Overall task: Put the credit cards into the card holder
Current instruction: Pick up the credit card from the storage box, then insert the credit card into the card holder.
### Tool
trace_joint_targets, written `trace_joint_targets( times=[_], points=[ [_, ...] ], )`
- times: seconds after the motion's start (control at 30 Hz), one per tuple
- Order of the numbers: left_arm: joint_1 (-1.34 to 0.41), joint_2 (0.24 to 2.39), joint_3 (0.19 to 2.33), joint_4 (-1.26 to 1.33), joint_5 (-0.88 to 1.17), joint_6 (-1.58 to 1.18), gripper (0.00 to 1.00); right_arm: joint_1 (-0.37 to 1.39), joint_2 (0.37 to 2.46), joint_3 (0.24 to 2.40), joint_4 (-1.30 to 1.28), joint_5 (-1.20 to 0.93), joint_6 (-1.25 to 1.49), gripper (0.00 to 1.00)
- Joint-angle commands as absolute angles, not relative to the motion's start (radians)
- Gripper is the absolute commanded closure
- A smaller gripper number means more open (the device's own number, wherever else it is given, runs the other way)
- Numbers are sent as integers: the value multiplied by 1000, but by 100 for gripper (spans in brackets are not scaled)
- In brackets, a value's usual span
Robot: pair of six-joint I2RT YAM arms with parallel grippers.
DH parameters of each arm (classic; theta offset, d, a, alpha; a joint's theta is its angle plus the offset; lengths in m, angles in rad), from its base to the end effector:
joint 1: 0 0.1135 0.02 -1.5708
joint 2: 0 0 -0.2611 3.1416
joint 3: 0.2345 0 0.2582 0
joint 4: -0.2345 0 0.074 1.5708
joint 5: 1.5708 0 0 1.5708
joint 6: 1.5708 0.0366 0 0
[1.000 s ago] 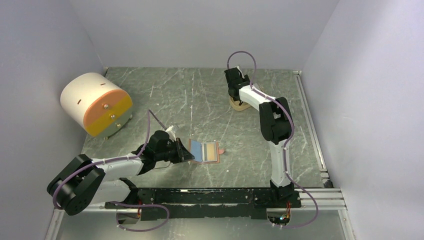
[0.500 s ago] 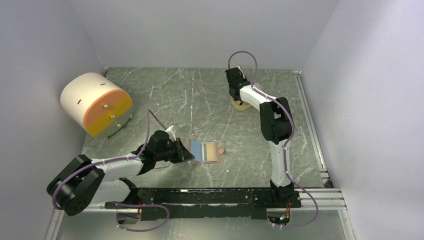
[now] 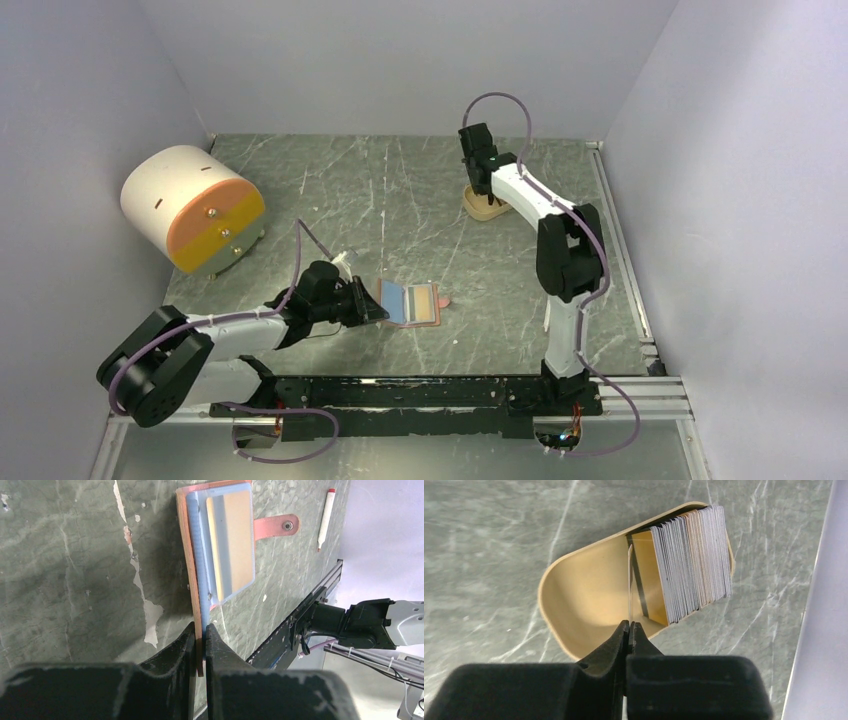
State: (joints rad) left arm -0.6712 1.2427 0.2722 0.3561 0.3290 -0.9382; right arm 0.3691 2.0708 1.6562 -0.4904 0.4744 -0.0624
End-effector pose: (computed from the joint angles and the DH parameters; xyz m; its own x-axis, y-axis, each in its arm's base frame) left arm 0.1618 -0.1436 0.1247 -0.9083 -0.2533 -0.3329 0.1062 0.6302 -0.7691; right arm 0.4397 0.1522 0.2126 -0.7284 -0.3412 -0.5941 -0.1034 0.9119 -0.3971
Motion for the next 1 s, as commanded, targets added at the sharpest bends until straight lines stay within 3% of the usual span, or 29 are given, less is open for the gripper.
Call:
trace_joint_targets(
  times=[0.0,0.27,0.53,0.6,0.77,0.97],
  points=[
    [-670,1250,292,396,357,-942,87,366,1980,1627,-570,325,12,100],
    [-670,1259,305,392,351,-963,84,375,1726,1462,-515,-20,163,100],
    [-670,1281,293,447,378,-988,70,419,1448,1095,-244,-331,393,100],
    [-670,1280,291,445,373,-993,73,425,1386,1010,-182,-378,458,100],
    [-670,1276,297,417,342,-1005,91,440,1267,769,9,-477,621,100],
    [-670,1283,295,362,270,-1039,91,506,1210,589,227,-467,780,100]
  ],
)
